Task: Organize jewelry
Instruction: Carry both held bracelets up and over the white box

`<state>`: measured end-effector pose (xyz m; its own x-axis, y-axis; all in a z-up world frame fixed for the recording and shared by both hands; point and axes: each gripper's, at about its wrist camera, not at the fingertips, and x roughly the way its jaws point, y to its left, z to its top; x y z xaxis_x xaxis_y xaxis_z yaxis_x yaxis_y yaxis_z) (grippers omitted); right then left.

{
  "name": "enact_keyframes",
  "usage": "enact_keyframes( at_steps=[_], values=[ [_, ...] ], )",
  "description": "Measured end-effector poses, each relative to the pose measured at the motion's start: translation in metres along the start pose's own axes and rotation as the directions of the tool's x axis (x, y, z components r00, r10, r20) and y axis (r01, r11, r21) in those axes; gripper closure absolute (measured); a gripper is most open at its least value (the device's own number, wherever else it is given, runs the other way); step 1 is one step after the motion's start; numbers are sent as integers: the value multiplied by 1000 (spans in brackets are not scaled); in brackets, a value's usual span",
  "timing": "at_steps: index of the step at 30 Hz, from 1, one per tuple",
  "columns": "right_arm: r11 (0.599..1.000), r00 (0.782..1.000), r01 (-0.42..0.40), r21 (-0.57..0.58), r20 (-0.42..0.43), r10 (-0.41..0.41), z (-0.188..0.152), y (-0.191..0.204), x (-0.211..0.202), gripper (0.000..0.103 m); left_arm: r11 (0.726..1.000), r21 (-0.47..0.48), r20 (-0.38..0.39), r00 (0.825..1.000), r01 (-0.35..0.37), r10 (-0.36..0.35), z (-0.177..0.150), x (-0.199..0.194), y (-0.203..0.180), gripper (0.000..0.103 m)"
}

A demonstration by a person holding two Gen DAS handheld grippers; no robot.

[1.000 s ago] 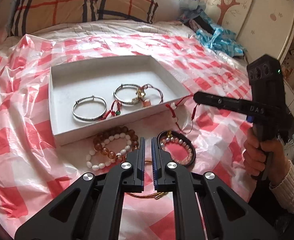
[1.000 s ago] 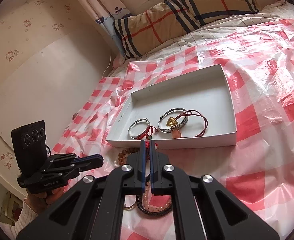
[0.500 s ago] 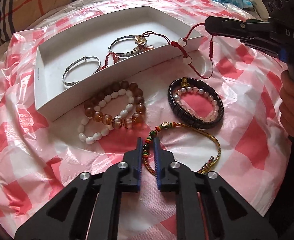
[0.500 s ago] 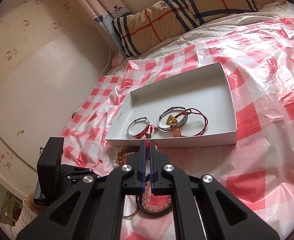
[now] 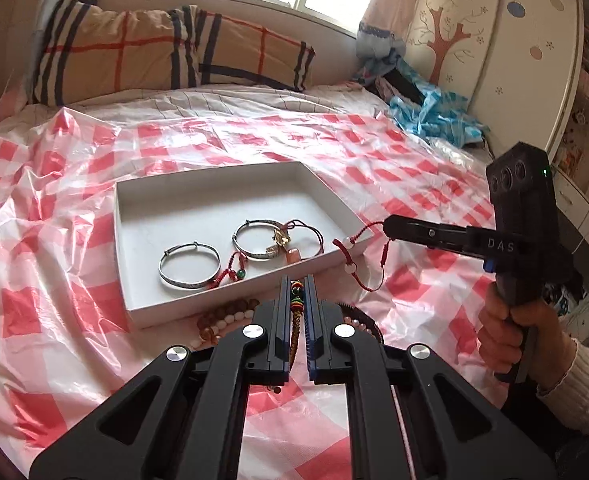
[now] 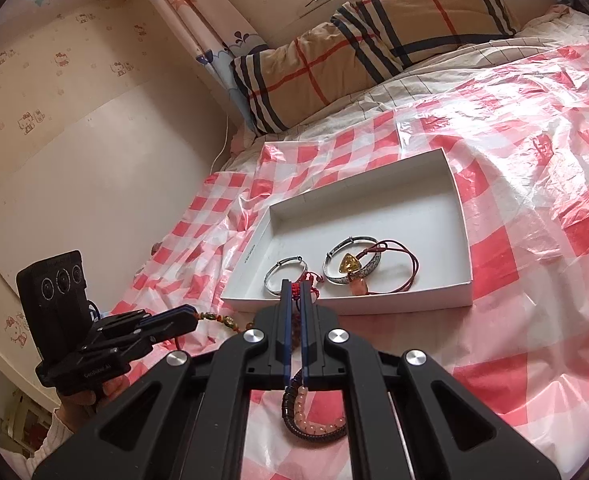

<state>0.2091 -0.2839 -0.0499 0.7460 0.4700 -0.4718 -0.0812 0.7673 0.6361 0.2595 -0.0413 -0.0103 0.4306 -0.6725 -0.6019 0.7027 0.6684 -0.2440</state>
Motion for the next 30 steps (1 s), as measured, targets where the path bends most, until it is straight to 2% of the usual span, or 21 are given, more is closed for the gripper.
enact_keyframes(
  at_steps=[6,12,16,23,30],
  values=[
    [1000,1000,-11,-9,21,11,4,4,0,99,999,-12,49,998,-30,30,11,-2,-1,97],
    [999,998,-33,-13,52,34,17,10,1,99,999,-54,94,995,-5,10,28,7,-9,97],
    [999,997,-43,14,57,42,25,5,3,99,997,-80,106,994,-17,25,38,14,-12,97],
    [999,997,-48,1,60,48,42,9,18,99,991,-105,87,992,-80,90,46,34,-11,97],
    [999,998,-45,-22,45,46,55,10,41,99,983,-81,90,981,-165,172,55,55,-16,97]
  ],
)
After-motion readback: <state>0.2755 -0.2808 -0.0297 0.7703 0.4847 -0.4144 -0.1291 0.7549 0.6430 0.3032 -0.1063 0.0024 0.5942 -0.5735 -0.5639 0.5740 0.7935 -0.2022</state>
